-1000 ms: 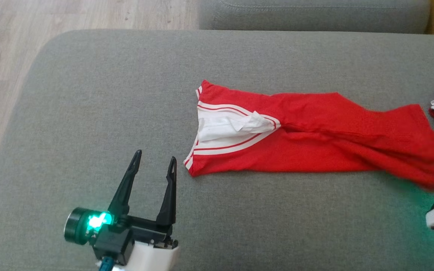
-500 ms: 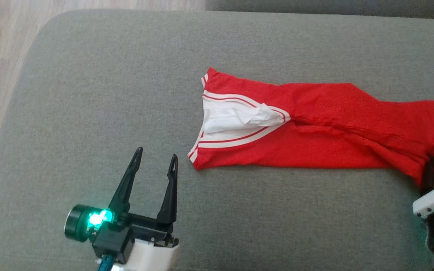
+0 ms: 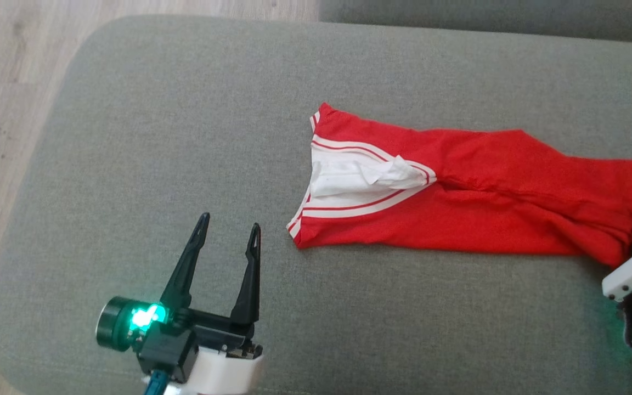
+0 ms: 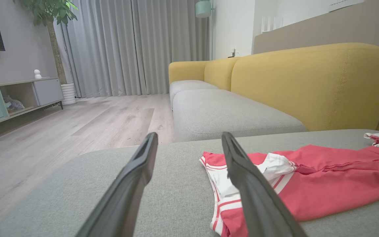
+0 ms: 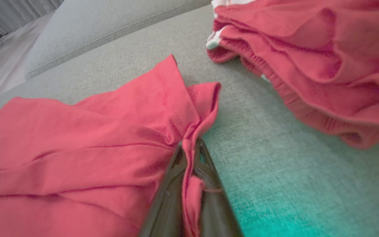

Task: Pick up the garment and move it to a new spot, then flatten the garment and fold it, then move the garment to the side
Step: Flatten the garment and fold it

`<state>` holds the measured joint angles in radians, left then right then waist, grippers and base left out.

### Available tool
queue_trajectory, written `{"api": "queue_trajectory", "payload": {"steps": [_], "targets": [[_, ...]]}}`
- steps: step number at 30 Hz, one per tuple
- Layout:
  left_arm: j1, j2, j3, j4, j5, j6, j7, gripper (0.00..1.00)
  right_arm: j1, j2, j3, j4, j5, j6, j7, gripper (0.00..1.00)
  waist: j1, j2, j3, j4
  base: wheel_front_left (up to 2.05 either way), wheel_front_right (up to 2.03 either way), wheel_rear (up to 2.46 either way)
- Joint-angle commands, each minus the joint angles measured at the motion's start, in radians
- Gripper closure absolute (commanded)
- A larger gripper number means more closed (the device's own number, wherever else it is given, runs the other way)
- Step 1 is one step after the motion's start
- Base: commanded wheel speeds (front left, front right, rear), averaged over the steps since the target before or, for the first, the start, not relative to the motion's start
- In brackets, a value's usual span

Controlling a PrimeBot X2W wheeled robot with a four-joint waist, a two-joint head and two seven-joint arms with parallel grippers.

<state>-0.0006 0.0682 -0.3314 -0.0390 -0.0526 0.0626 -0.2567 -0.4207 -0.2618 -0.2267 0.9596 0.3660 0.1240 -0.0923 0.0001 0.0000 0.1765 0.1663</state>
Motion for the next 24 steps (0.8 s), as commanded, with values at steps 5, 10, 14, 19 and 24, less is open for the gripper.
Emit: {"api": "queue_trajectory", "payload": {"steps": [5, 10, 14, 19, 24], "targets": [[-0.013, -0.01, 0.027, -0.02, -0.007, 0.004, -0.005, 0.0, -0.037, -0.045, 0.068, -0.074, 0.023, 0.007, -0.058, 1.0, -0.0001, 0.0, -0.067, 0.0, 0.0, 0.0, 0.0], [0.002, -0.012, 0.015, -0.009, -0.014, -0.001, -0.005, 0.0, -0.076, -0.022, 0.148, -0.253, 0.096, 0.007, 0.0, 1.0, -0.0001, 0.0, -0.115, 0.017, 0.0, 0.0, 0.0], [0.004, -0.014, 0.003, -0.006, -0.022, -0.004, -0.005, 0.0, -0.074, 0.015, 0.22, -0.41, 0.123, 0.007, 0.064, 1.0, -0.0001, 0.0, -0.131, 0.052, 0.0, 0.0, 0.0], [0.002, -0.016, -0.003, -0.003, -0.031, -0.002, -0.005, 0.0, -0.077, 0.089, 0.333, -0.529, 0.119, 0.007, 0.143, 1.0, -0.0001, 0.0, -0.128, 0.109, 0.0, 0.0, 0.0], [-0.012, -0.017, -0.02, 0.001, -0.042, -0.002, -0.005, 0.0, -0.094, 0.159, 0.435, -0.513, 0.08, 0.007, 0.188, 1.0, -0.0001, 0.0, -0.109, 0.172, 0.0, 0.0, 0.0]]}}
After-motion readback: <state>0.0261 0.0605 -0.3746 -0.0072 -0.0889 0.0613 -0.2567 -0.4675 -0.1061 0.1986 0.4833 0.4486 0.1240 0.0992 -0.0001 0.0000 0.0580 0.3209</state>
